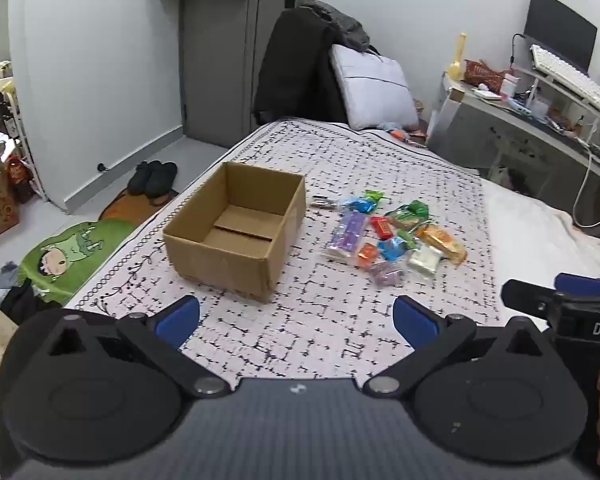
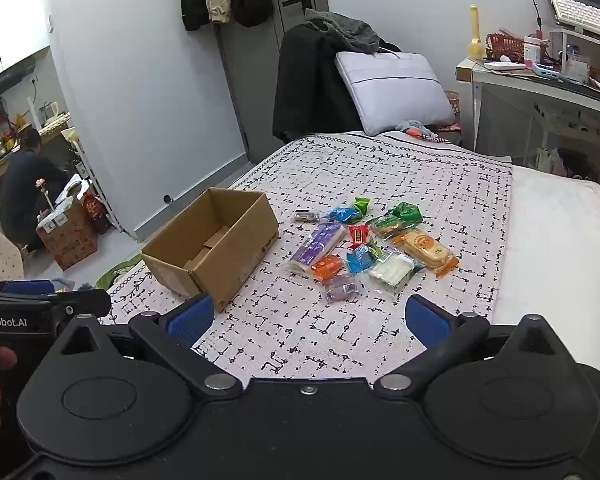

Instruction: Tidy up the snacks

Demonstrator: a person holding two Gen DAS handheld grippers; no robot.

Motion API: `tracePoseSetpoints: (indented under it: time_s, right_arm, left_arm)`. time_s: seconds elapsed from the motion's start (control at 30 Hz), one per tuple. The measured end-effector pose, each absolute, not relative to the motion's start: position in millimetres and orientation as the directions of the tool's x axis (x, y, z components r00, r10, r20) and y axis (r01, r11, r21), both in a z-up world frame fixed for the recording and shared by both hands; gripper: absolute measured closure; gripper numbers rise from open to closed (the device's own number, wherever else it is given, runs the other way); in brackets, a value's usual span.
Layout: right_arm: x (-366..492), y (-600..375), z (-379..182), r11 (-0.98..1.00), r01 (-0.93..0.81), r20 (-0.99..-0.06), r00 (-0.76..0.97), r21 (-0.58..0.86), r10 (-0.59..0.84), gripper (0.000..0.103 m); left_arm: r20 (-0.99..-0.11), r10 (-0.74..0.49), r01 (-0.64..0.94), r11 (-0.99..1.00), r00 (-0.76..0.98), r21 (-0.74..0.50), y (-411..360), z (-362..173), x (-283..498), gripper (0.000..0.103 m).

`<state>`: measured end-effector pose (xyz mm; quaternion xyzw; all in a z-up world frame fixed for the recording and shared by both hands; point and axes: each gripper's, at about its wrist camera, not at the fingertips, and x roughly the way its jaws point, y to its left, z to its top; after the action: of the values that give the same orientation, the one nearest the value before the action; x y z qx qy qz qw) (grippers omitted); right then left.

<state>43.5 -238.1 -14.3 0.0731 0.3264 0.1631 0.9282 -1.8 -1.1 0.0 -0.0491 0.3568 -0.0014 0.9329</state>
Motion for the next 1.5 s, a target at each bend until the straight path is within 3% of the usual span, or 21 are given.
tracePoseSetpoints:
  time_s: [0.43, 1.5]
  right_arm:
    - [43, -238, -12, 0.937, -0.264, -0.588, 0.729, 0.229, 0.35, 0.0]
    - [39, -239, -10, 0.954, -0.229, -0.607, 0.736, 0.193, 0.299, 0.0]
  left_arm:
    - [-0.654, 0.02, -0.084, 0.994, 0.756, -0.067, 2, 11, -3, 0.0]
    - [-0.661, -0.007, -0.072, 0.993, 0.751, -0.093, -1, 10, -7, 0.0]
